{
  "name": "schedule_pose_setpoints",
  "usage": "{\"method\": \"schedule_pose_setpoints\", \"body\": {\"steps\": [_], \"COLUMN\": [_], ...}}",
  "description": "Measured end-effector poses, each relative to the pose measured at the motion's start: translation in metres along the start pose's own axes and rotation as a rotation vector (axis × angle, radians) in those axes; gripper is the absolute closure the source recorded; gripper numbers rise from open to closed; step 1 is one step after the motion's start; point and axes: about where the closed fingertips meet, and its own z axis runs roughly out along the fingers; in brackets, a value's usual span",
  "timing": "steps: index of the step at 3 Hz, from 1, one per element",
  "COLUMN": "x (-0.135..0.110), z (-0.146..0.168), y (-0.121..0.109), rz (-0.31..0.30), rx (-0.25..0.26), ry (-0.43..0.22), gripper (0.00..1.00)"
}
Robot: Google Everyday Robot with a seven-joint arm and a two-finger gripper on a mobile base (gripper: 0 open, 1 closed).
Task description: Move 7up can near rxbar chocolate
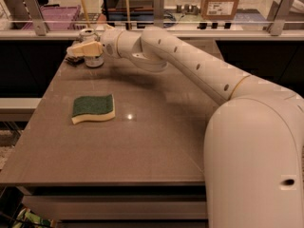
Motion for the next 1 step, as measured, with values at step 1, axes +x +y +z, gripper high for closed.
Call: {"method": "schedule_pose_setpoints", "body": {"steps": [1], "x": [0.0], "z": [0.0], "y": [0.0], "rz": [0.0], "rx": [0.0], "ry": [0.0], "gripper": [0.0]}}
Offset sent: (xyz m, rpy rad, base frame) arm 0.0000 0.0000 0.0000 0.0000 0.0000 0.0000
